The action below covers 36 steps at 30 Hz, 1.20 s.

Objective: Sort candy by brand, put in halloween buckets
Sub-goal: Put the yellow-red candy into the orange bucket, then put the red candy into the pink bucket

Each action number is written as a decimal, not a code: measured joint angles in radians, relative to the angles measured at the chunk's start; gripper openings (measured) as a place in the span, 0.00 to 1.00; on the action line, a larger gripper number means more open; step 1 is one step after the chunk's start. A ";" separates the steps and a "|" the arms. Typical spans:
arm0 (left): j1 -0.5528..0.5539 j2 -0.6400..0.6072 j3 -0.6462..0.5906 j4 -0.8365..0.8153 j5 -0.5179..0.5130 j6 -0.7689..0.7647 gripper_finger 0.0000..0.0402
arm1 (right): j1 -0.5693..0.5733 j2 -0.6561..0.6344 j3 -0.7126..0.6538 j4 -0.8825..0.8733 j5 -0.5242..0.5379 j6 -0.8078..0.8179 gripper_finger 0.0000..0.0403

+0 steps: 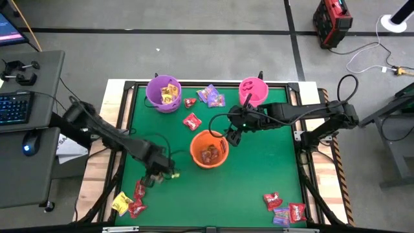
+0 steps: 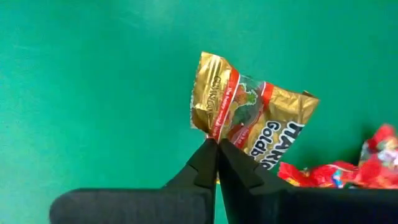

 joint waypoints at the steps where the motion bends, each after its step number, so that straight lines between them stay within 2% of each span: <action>1: 0.017 -0.040 0.007 -0.011 -0.022 -0.005 0.00 | 0.000 0.000 0.000 0.000 -0.002 -0.006 0.69; 5: 0.092 -0.174 0.075 0.005 -0.149 -0.020 0.00 | 0.016 -0.029 -0.001 -0.001 -0.016 0.000 0.69; 9: 0.176 -0.188 0.177 0.122 -0.240 0.057 0.00 | 0.054 -0.089 -0.001 -0.001 0.006 0.033 0.69; 14: 0.257 -0.086 0.252 0.351 -0.246 0.221 0.00 | 0.098 -0.150 -0.001 -0.026 0.081 0.087 0.69; 21: 0.288 0.117 0.318 0.492 -0.167 0.318 0.02 | 0.137 -0.171 0.000 -0.158 0.127 0.201 0.69; 25: 0.279 0.194 0.361 0.495 -0.182 0.364 0.12 | 0.165 -0.171 0.000 -0.207 0.127 0.253 0.69; 30: 0.291 0.215 0.429 0.483 -0.190 0.365 0.30 | 0.207 -0.171 0.000 -0.231 0.127 0.277 0.69; 36: 0.315 0.202 0.538 0.332 -0.203 0.362 0.49 | 0.249 -0.172 -0.044 -0.240 0.114 0.314 0.69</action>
